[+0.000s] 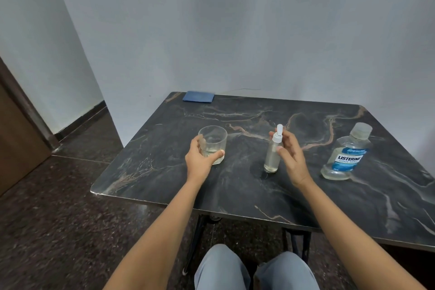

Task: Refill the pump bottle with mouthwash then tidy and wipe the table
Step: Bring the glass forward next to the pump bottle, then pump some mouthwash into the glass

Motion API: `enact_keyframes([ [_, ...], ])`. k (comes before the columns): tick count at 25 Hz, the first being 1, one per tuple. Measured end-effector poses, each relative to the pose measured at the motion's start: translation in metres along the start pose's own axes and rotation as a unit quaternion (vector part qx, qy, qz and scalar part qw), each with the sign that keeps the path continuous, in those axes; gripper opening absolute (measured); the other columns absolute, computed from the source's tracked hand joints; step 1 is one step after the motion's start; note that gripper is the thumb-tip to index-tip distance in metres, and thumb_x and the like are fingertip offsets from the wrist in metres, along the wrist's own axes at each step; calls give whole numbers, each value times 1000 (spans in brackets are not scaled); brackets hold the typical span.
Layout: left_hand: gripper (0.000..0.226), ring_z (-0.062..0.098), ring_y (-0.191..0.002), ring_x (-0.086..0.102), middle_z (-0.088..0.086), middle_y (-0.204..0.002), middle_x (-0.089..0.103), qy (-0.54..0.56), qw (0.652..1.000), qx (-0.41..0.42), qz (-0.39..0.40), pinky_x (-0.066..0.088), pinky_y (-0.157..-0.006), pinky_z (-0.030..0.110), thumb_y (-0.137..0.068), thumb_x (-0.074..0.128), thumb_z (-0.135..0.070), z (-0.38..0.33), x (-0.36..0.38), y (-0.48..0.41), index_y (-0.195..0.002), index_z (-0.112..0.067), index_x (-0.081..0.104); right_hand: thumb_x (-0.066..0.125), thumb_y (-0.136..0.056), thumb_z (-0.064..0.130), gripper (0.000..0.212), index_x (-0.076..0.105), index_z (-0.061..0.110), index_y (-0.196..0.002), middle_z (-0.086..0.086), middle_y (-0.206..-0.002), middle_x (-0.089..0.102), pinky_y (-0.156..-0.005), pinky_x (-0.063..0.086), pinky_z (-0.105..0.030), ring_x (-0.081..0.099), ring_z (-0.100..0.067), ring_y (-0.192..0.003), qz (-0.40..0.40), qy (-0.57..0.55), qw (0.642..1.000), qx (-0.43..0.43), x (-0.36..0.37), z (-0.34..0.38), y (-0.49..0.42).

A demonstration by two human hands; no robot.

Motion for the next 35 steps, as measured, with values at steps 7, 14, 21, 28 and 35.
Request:
enact_keyframes([
  [7,86,5,-120,50,-13,-133,51,-18,999,22,30,38,-101,21,-74,81,-32,3,10,-3,-145,-29,33,58,-93,15,37,51,24,-129,-2,-121,63,-103,45,-36,59,-24,-118,17,-13,1000,5,4,-6,-7],
  [14,84,5,-116,52,-10,-131,55,-40,998,41,22,38,-95,17,-76,78,-36,1,12,-3,-145,-28,32,59,-88,41,35,50,32,-120,7,-109,53,-91,38,-23,50,-6,-103,16,166,985,-39,23,1,-34],
  [21,82,5,-115,54,-11,-128,57,-35,998,48,19,40,-97,20,-74,79,-36,0,11,-4,-142,-30,35,64,-86,46,59,36,32,-135,4,-128,48,-90,41,-27,48,-7,-109,63,293,950,-81,61,26,-67],
  [28,79,4,-113,56,-13,-124,60,-37,998,54,17,42,-92,17,-72,79,-42,1,11,-5,-139,-34,36,50,-96,41,51,31,43,-142,3,-130,56,-87,49,-34,61,-15,-99,135,368,911,-130,106,34,-69],
  [35,77,2,-110,57,-15,-122,59,-31,998,53,17,40,-86,10,-72,79,-40,0,10,-5,-137,-35,37,48,-96,30,31,46,30,-128,7,-112,63,-78,49,-34,58,-11,-76,166,384,898,-137,124,27,-65],
])
Point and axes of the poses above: each hand's wrist, its own y-axis away from the middle knuckle, its own x-axis out of the palm, z = x × y, the point moved 10 cm from there along -y, towards the middle knuckle
